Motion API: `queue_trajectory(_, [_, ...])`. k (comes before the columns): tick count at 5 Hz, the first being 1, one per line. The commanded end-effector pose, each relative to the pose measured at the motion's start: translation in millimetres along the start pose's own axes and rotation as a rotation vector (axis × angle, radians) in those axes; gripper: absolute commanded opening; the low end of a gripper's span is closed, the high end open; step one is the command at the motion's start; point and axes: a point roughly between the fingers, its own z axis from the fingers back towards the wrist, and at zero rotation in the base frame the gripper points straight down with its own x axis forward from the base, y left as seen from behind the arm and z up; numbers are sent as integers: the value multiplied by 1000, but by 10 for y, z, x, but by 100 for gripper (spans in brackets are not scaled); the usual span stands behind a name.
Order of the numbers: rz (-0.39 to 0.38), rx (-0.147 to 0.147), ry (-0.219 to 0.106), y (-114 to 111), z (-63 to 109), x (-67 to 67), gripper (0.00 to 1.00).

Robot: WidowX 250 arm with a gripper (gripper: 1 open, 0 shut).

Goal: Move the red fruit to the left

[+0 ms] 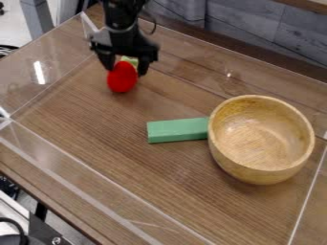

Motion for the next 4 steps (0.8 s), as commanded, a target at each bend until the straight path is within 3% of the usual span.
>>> queue_trajectory(1, [6, 4, -29, 18, 80, 248, 100])
queue_trajectory(3, [-68, -2, 5, 303, 54, 319, 100])
queue_trajectory(4, [-49, 12, 29, 358, 4, 310, 100])
